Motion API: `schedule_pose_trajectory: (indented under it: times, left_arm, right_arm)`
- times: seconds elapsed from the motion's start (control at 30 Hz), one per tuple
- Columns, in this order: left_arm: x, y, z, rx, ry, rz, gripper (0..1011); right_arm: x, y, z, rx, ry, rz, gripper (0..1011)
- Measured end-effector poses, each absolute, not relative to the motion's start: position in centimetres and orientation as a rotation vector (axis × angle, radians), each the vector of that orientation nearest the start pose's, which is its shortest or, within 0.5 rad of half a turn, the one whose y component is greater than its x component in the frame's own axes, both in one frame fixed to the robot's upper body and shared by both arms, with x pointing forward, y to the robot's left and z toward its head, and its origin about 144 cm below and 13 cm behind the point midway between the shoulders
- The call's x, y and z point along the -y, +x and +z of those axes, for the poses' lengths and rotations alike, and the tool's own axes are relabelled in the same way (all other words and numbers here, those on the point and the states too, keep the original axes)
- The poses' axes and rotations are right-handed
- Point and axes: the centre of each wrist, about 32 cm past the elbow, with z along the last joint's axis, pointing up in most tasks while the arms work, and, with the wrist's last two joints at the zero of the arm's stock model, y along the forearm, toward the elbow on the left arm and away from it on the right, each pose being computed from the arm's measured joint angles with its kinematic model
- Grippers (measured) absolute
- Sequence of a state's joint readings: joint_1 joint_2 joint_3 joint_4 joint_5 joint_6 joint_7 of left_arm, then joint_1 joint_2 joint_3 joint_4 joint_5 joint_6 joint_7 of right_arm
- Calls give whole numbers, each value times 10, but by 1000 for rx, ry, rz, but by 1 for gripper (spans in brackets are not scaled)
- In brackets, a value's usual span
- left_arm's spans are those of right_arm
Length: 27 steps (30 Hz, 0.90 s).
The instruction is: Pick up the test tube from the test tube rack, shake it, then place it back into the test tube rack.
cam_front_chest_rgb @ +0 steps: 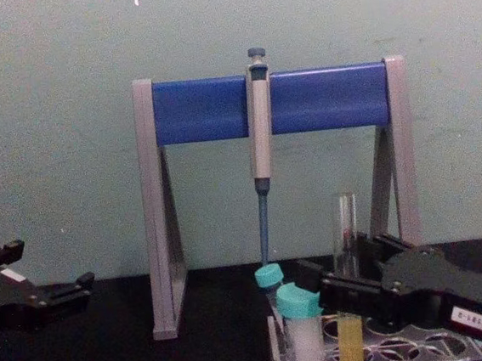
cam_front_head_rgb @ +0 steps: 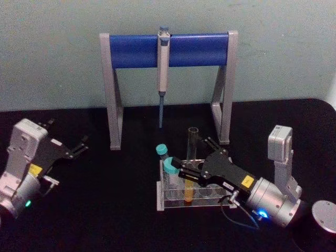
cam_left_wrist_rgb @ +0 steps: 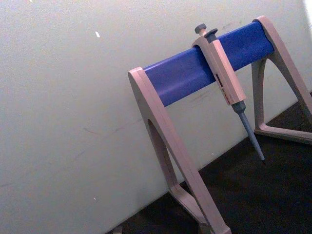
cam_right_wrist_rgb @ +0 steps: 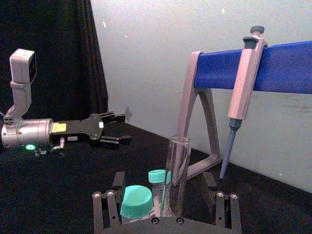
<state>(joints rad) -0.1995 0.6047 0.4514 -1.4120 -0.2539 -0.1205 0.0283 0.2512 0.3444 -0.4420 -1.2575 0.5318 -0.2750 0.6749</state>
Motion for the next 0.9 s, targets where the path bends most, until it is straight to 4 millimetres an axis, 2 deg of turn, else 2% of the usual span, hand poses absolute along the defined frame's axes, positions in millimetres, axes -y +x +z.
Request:
schedule_pose_trajectory:
  times: [0.6, 0.9]
  left_arm:
    - [-310, 489, 1140, 285, 304, 1248, 1001]
    - [-310, 489, 1140, 285, 304, 1248, 1001]
  right_arm:
    - [236, 507, 1110, 7, 134, -631, 1000]
    - [240, 506, 1128, 80, 159, -645, 1000]
